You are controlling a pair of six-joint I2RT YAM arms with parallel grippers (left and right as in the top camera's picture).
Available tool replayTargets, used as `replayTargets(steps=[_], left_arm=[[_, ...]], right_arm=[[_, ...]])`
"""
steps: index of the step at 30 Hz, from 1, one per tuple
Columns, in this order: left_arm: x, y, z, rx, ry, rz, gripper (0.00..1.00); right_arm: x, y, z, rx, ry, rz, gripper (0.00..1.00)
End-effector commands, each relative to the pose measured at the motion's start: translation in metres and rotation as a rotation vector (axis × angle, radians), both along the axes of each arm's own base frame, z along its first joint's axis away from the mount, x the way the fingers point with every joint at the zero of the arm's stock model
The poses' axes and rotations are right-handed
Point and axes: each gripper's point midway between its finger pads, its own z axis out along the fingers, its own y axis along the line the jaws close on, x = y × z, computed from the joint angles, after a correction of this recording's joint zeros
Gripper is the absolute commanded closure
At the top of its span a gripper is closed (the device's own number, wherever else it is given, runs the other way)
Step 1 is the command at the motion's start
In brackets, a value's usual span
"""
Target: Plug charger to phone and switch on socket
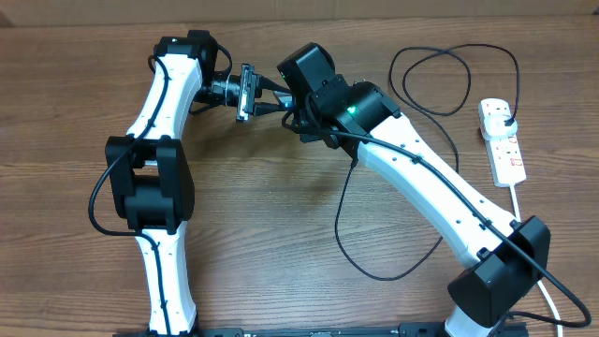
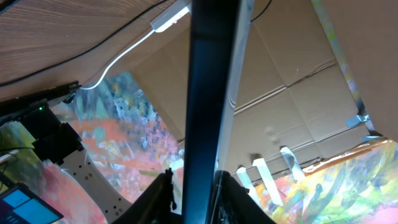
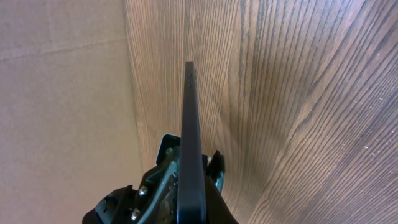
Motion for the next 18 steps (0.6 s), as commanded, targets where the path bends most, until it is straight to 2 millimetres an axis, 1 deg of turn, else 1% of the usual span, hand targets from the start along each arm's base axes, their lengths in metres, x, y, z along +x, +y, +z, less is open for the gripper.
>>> replayTargets(steps=[1, 5, 7, 12, 14, 17, 18], left_arm=[[0.0015, -0.0026, 0.0066, -0.01, -0.013, -0.003, 0.74], [0.0015, -0.0026, 0.0066, -0.01, -0.013, -0.003, 0.79], [0.0015, -0.0026, 0.0066, -0.01, -0.013, -0.003, 0.85], [0.0015, -0.0026, 0.0067, -0.01, -0.012, -0.003, 0.91], [0.0015, -0.0026, 0.0066, -0.01, -0.013, -0.003, 0.96], [0.0015, -0.0026, 0.0066, -0.01, -0.013, -0.003, 0.96], [0.0015, -0.0026, 0.0067, -0.01, -0.013, -0.003, 0.96]], right_arm=[[-0.0023, -0.0008, 0.0333, 0.054, -0.067, -0.011, 0.96], [-0.0024, -0.0008, 0.0332, 0.054, -0.066, -0.01, 0.96], [-0.0027, -0.0002, 0.0331, 0.056, -0.064, -0.007, 0.96], [-0.0042, 0.0023, 0.0326, 0.067, -0.056, 0.003, 0.96], [-0.0047, 0.0031, 0.0325, 0.07, -0.053, 0.007, 0.96], [-0.0047, 0.0031, 0.0325, 0.068, -0.054, 0.009, 0.96], [-0.0047, 0.0031, 0.0325, 0.068, -0.054, 0.009, 0.93]])
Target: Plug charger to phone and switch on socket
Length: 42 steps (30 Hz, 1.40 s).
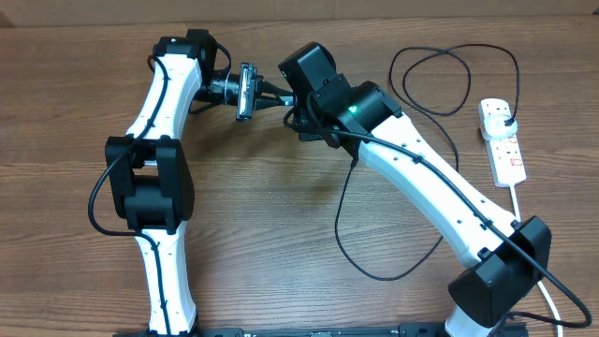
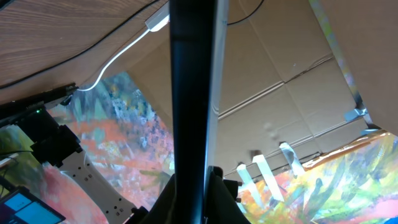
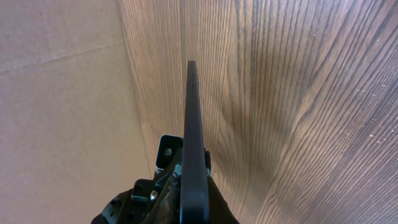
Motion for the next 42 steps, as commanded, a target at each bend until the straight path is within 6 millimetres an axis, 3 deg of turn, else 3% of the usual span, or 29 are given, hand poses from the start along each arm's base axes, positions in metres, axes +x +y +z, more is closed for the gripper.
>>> replayTargets(steps=[1, 4, 7, 10, 14, 17, 18, 21, 26, 29, 33, 36, 40, 42], left_arm=[[0.0, -0.002, 0.004, 0.007, 0.004, -0.004, 0.96], [0.0, -0.002, 0.004, 0.007, 0.003, -0.004, 0.96], [0.0, -0.002, 0.004, 0.007, 0.0, -0.004, 0.96], [0.0, -0.002, 0.004, 0.006, -0.018, -0.007, 0.96], [0.0, -0.002, 0.003, 0.005, -0.048, -0.012, 0.96], [0.004, -0.002, 0.002, 0.003, -0.129, -0.019, 0.96], [0.008, -0.002, 0.002, -0.005, -0.239, -0.03, 0.96], [0.011, -0.001, -0.006, 0.029, -0.387, -0.057, 0.96], [0.011, 0.003, -0.02, 0.086, -0.683, -0.139, 0.96], [0.01, 0.003, -0.02, 0.068, -0.859, -0.183, 0.96], [0.007, 0.003, -0.005, 0.047, -1.016, -0.211, 0.96], [0.002, 0.005, 0.021, 0.061, -1.183, -0.242, 0.96], [0.0, 0.02, 0.041, 0.28, -1.311, -0.322, 0.96], [0.006, 0.046, 0.044, 0.561, -1.273, -0.341, 0.96]], right_arm=[[-0.004, 0.002, 0.032, 0.024, -0.074, 0.047, 0.91], [-0.004, 0.002, 0.032, 0.015, -0.077, 0.056, 0.68], [-0.004, 0.002, 0.032, -0.009, -0.087, 0.086, 0.33], [-0.003, 0.001, 0.035, -0.051, -0.109, 0.141, 0.16], [-0.001, -0.005, 0.048, -0.128, -0.177, 0.248, 0.05], [-0.002, -0.017, 0.07, -0.212, -0.255, 0.348, 0.0], [-0.005, -0.027, 0.086, -0.279, -0.31, 0.427, 0.0], [-0.018, -0.056, 0.11, -0.384, -0.363, 0.531, 0.0], [-0.043, -0.121, 0.12, -0.577, -0.321, 0.637, 0.0], [-0.066, -0.17, 0.094, -0.728, -0.147, 0.776, 0.0], [-0.079, -0.204, 0.062, -0.769, 0.025, 0.844, 0.0], [-0.078, -0.221, 0.039, -0.75, 0.101, 0.813, 0.0], [-0.077, -0.22, 0.012, -0.69, 0.153, 0.757, 0.0], [-0.074, -0.196, -0.015, -0.599, 0.113, 0.86, 0.01]])
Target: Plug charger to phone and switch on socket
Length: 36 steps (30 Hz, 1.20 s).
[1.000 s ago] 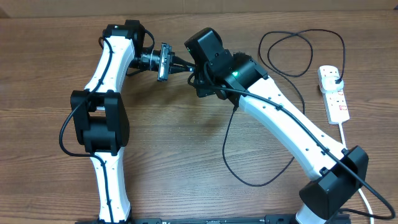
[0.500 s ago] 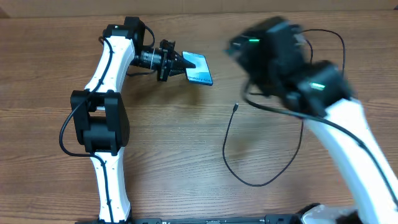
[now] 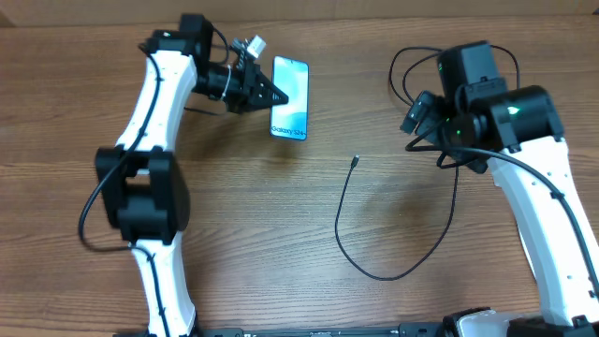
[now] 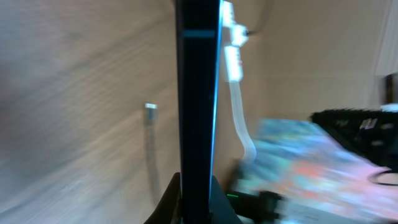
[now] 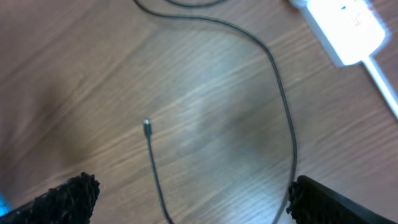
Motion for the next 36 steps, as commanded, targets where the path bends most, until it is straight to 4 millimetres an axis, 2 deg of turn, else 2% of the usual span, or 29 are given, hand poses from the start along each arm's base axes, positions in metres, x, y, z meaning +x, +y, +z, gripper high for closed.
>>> replayTargets(steps=[1, 4, 6, 13, 16, 23, 26, 30, 36], left_arm=[[0.003, 0.041, 0.045, 0.337, -0.191, 0.156, 0.96], [0.011, 0.081, 0.041, 0.571, -0.153, 0.352, 0.96], [0.011, 0.094, 0.041, 0.646, -0.161, 0.39, 0.96], [0.006, 0.098, 0.034, 0.673, -0.135, 0.385, 0.96], [0.007, 0.098, 0.034, 0.673, -0.136, 0.386, 0.96], [0.007, 0.098, 0.034, 0.673, -0.135, 0.385, 0.96], [0.006, 0.097, 0.034, 0.673, -0.134, 0.385, 0.96], [0.006, 0.097, 0.033, 0.674, -0.132, 0.383, 0.96], [0.006, 0.097, 0.033, 0.674, -0.132, 0.383, 0.96]], right_arm=[[0.0, 0.03, -0.03, 0.115, 0.039, 0.127, 0.05], [0.0, 0.056, -0.061, 0.187, 0.068, 0.25, 0.19], [-0.003, 0.068, -0.079, 0.213, 0.124, 0.273, 0.22], [-0.002, 0.096, -0.12, 0.206, 0.279, 0.324, 0.22], [0.006, 0.109, -0.141, 0.186, 0.322, 0.34, 0.25], [0.026, 0.113, -0.162, 0.145, 0.282, 0.315, 0.39], [0.034, 0.11, -0.17, 0.127, 0.27, 0.262, 0.5], [0.041, 0.094, -0.181, 0.033, 0.254, 0.16, 0.51], [0.042, 0.105, -0.194, 0.019, 0.257, 0.163, 0.51]])
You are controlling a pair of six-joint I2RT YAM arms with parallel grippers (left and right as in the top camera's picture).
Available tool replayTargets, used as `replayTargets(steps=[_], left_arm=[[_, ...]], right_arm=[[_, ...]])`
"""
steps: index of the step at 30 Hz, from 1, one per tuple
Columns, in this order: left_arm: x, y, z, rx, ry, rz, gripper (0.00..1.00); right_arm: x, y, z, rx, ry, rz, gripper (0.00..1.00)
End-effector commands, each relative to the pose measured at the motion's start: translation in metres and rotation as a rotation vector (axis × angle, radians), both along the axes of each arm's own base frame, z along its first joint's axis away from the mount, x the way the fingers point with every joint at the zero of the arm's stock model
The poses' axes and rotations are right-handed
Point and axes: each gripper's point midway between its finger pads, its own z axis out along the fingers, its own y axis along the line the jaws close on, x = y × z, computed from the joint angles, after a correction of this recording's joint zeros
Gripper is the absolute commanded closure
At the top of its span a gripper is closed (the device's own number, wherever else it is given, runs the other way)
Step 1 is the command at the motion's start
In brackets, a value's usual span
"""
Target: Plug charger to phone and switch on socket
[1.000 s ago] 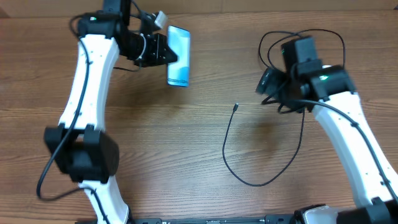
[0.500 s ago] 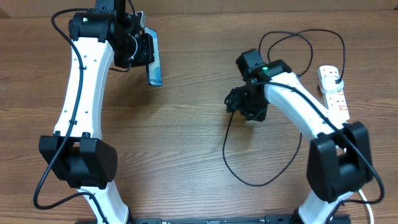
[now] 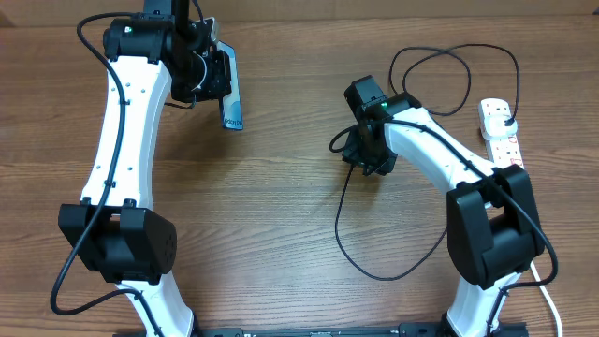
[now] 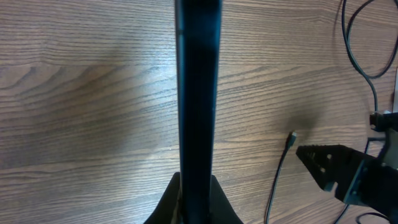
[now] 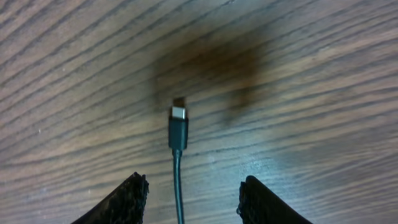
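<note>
My left gripper (image 3: pixel 215 82) is shut on the dark blue phone (image 3: pixel 230 101) and holds it above the table at the back left. In the left wrist view the phone (image 4: pixel 198 93) stands edge-on between the shut fingers (image 4: pixel 219 202). The black charger cable ends in a small plug (image 5: pixel 178 127) lying flat on the wood. My right gripper (image 5: pixel 193 202) is open low over it, with one fingertip on each side of the cable just behind the plug. The plug (image 4: pixel 291 138) also shows in the left wrist view. The white socket strip (image 3: pixel 502 140) lies at the far right.
The cable (image 3: pixel 374 271) loops across the middle of the table toward the front and coils at the back right (image 3: pixel 449 75) before reaching the socket strip. Brown wood table (image 3: pixel 262 234) all around; cardboard wall along the back edge.
My right gripper was high over the right side, looking down on cable and strip; now it is low, open astride the cable's plug end. My left gripper carried the phone further left and turned it.
At first both grippers were shut on the phone, held between them at the back middle. By 1.2 s ago the right one had let go and stood off to the right, the left holding the phone alone. Now the right is open over the plug.
</note>
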Motion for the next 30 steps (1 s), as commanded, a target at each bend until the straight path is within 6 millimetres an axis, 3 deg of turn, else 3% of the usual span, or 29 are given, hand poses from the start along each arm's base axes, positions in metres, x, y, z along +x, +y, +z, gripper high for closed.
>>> replayTargets(steps=[1, 7, 12, 23, 30], left_arm=[[0.0, -0.002, 0.006, -0.008, -0.013, 0.008, 0.96], [0.0, -0.002, 0.006, -0.008, -0.013, 0.008, 0.96], [0.0, -0.002, 0.006, -0.008, -0.011, 0.008, 0.96], [-0.001, -0.002, 0.005, -0.009, -0.008, 0.011, 0.96], [-0.001, -0.003, 0.006, -0.018, -0.006, 0.012, 0.96]], right_arm=[[0.006, 0.008, -0.005, -0.028, -0.022, -0.012, 0.52], [0.002, 0.021, -0.015, -0.041, -0.018, 0.016, 0.52], [0.002, 0.011, -0.024, -0.11, -0.018, -0.001, 0.52], [0.002, 0.01, -0.032, -0.113, -0.016, 0.001, 0.54], [-0.002, 0.013, -0.037, -0.089, 0.0, 0.0, 0.65]])
